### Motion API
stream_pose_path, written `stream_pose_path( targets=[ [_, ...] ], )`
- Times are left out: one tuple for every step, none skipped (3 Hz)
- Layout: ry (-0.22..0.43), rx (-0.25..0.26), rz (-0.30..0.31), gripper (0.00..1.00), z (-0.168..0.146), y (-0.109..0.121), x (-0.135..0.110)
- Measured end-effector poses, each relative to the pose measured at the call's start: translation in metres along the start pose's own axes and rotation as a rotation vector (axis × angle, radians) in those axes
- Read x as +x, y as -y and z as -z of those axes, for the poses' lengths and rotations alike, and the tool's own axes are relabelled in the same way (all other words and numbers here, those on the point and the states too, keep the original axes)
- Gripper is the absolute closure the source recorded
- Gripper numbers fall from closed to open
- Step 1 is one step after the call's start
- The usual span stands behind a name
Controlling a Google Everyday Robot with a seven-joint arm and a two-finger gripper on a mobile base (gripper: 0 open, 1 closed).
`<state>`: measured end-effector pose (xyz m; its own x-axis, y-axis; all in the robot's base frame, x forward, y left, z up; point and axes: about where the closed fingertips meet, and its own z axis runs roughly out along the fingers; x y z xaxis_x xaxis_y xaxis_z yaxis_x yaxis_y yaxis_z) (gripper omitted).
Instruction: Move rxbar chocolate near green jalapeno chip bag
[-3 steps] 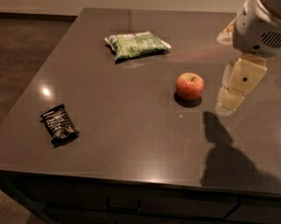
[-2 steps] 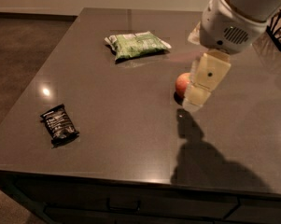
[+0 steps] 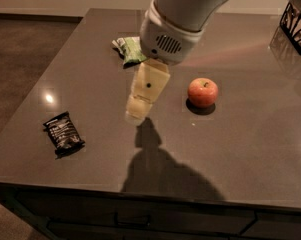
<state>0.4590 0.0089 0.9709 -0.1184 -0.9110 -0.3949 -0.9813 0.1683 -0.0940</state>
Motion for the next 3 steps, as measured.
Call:
stream_pose_path(
  targets=[
    [-0.021,-0.010,0.014,0.00,-0.035,-0.019,-0.039],
    [-0.065,-0.012,0.041,0.00,-0.071,-0.037,-0.067],
    [-0.106,-0.006,0.066,0.00,-0.104,-0.044,-0.087]
  ],
)
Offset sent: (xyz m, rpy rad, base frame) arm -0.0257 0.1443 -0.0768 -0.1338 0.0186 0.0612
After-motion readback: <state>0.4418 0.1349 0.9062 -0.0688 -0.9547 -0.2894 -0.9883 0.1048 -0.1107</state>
